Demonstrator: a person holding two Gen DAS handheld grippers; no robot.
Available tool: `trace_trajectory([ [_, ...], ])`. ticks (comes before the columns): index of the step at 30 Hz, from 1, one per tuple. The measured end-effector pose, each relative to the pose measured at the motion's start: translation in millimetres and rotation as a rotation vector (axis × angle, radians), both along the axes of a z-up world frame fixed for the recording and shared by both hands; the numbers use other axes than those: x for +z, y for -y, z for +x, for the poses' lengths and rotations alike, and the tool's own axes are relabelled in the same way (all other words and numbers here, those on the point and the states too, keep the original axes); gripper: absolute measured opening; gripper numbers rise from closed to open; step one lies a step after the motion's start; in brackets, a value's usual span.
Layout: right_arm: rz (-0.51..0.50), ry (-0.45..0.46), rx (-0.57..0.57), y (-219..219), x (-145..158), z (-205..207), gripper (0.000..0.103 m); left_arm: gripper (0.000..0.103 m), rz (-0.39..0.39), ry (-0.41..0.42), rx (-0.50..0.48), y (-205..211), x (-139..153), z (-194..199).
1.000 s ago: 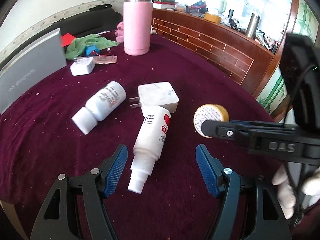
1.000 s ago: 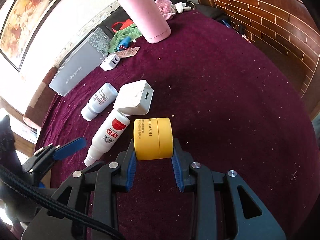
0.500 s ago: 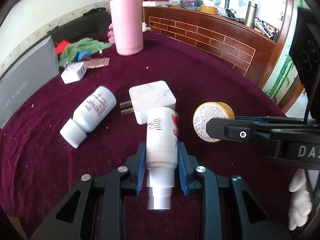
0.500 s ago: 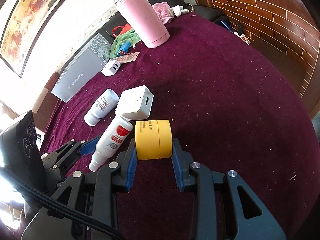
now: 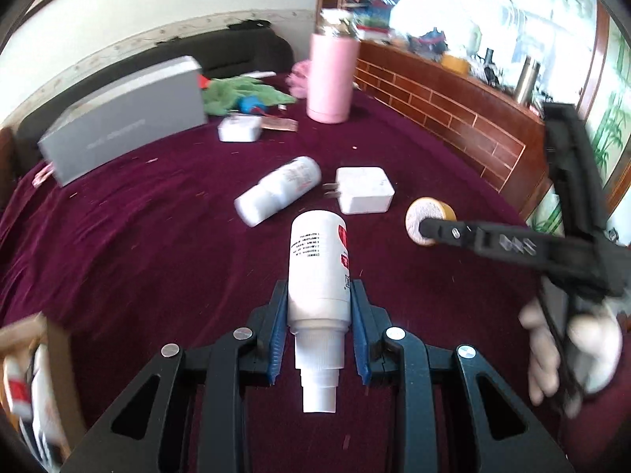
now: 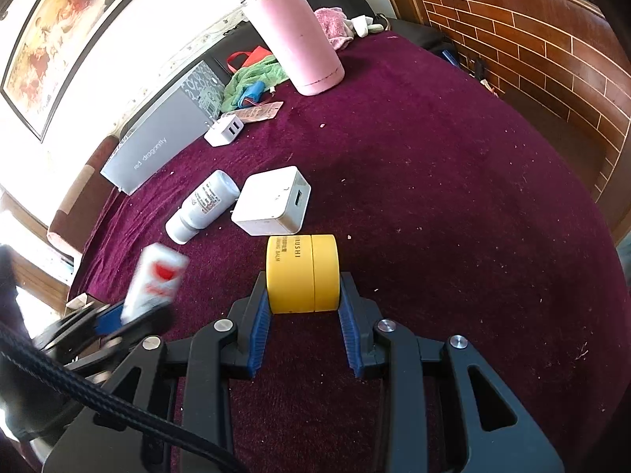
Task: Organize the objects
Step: 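Grasp the white spray bottle with the left tool, then carry the spray bottle and yellow jar into the cardboard box with both tools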
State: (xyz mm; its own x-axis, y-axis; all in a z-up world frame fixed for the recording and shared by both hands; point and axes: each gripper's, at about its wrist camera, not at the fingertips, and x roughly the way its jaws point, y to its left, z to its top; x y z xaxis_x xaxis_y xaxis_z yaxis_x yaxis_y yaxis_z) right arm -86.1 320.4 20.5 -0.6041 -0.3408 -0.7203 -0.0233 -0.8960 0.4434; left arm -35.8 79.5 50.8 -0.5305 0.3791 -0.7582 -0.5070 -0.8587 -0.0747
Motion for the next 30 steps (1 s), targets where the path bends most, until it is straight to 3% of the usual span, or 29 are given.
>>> trace_trajectory([
  [10, 0.028, -0.01, -0.007, 4, -4, 1, 0.03, 0.025, 0.064, -0.077, 0.193, 137, 41, 90],
  [16, 0.214, -0.044, 0.001, 29, -1, 5, 0.03, 0.025, 0.082, -0.08, 0.315, 206, 34, 133],
  [19, 0.288, -0.032, -0.012, 38, 2, 8, 0.03, 0.025, 0.091, -0.09, 0.353, 219, 34, 142],
  [22, 0.274, -0.027, 0.005, 50, 10, 25, 0.03, 0.025, 0.105, -0.104, 0.366, 225, 34, 146],
  [30, 0.241, -0.129, 0.222, 134, 66, 77, 0.03, 0.025, 0.089, -0.142, 0.407, 241, 35, 153],
])
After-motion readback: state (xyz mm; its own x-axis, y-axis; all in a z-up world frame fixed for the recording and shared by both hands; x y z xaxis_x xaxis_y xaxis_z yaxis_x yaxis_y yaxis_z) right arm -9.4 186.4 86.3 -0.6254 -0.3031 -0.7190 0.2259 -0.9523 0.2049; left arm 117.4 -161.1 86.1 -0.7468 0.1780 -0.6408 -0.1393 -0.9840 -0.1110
